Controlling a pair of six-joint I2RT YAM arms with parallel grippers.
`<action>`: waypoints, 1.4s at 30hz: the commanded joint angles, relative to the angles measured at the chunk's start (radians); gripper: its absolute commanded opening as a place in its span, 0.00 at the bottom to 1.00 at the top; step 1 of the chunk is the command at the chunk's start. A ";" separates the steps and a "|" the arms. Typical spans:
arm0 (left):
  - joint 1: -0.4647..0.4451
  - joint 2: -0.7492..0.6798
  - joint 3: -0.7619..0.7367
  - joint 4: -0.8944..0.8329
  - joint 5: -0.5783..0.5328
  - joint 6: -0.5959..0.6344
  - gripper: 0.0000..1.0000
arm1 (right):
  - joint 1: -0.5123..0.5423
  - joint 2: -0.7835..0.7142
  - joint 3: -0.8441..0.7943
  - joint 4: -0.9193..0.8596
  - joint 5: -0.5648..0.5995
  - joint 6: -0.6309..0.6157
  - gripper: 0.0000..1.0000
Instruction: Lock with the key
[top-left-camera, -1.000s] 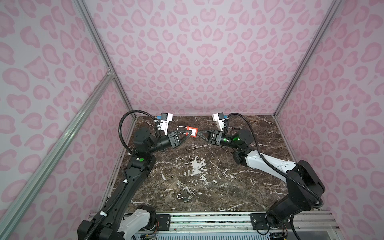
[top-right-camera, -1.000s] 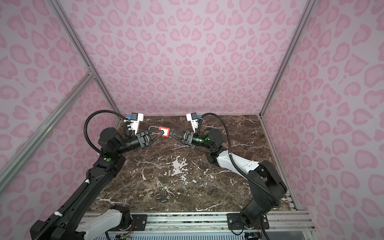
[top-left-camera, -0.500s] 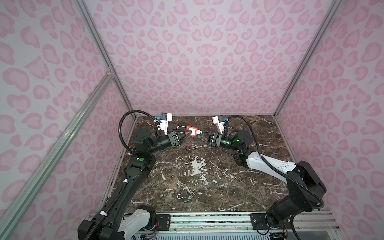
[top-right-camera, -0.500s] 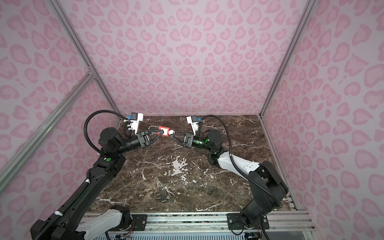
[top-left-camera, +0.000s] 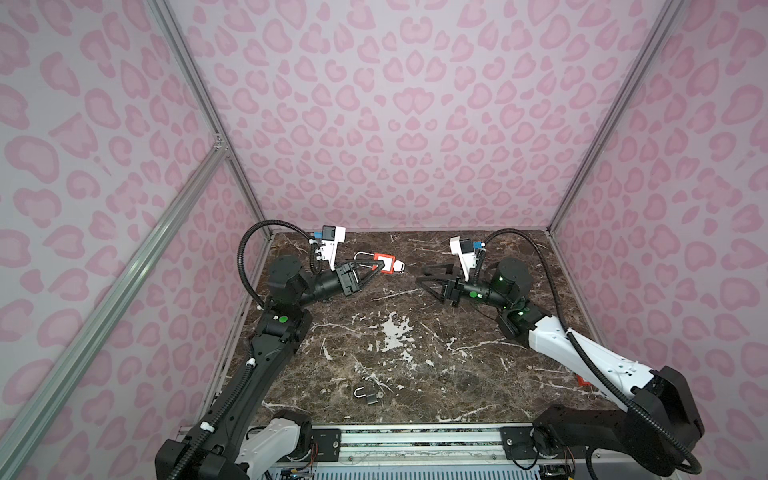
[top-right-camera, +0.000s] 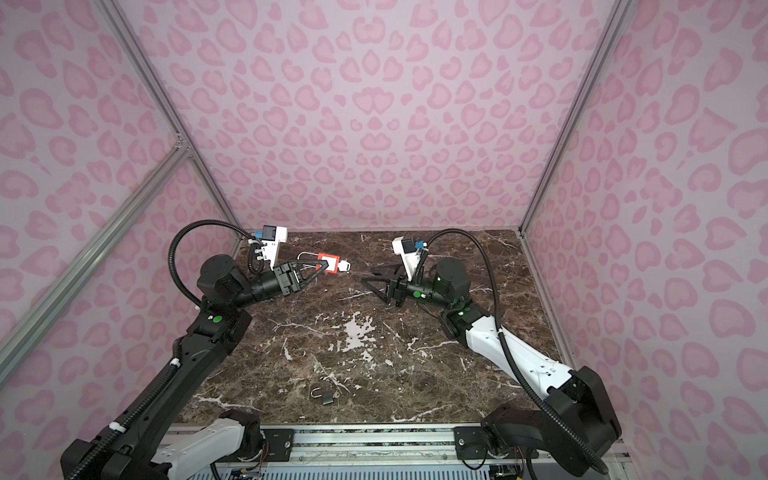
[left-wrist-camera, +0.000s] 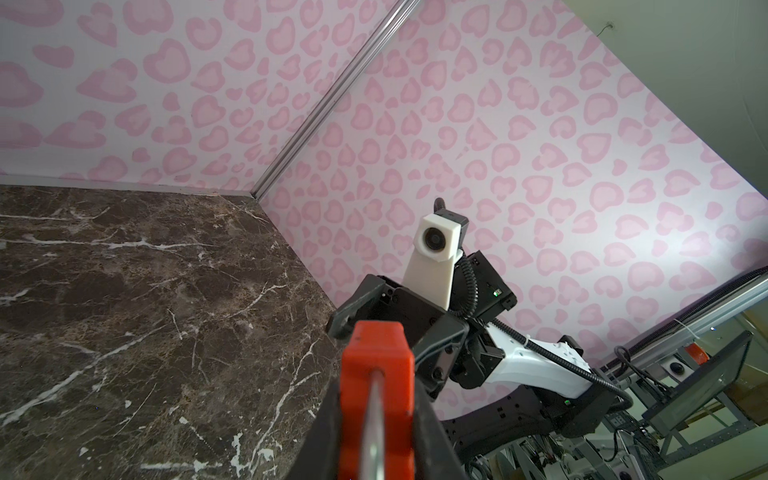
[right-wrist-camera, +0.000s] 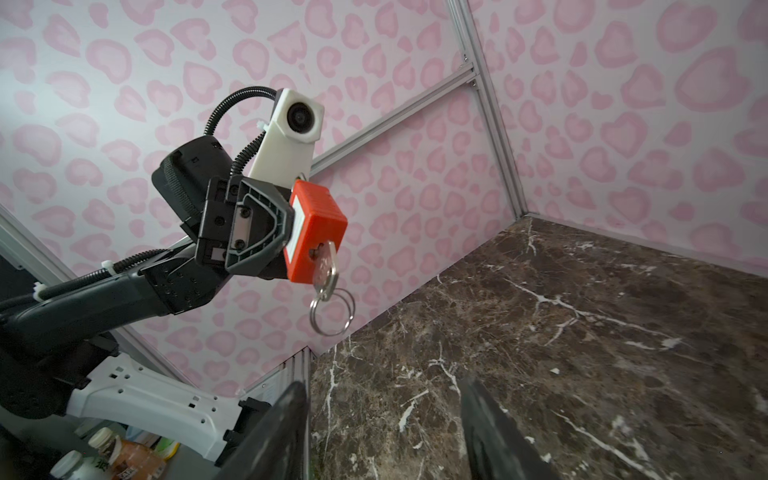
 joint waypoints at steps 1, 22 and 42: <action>0.001 0.001 0.008 0.062 0.016 0.004 0.03 | -0.013 0.001 0.042 -0.117 -0.051 -0.099 0.57; 0.000 -0.004 0.004 0.062 0.018 0.003 0.04 | 0.037 0.166 0.188 0.129 -0.168 0.170 0.39; 0.000 -0.007 0.004 0.067 0.023 -0.002 0.04 | 0.067 0.228 0.214 0.244 -0.200 0.301 0.17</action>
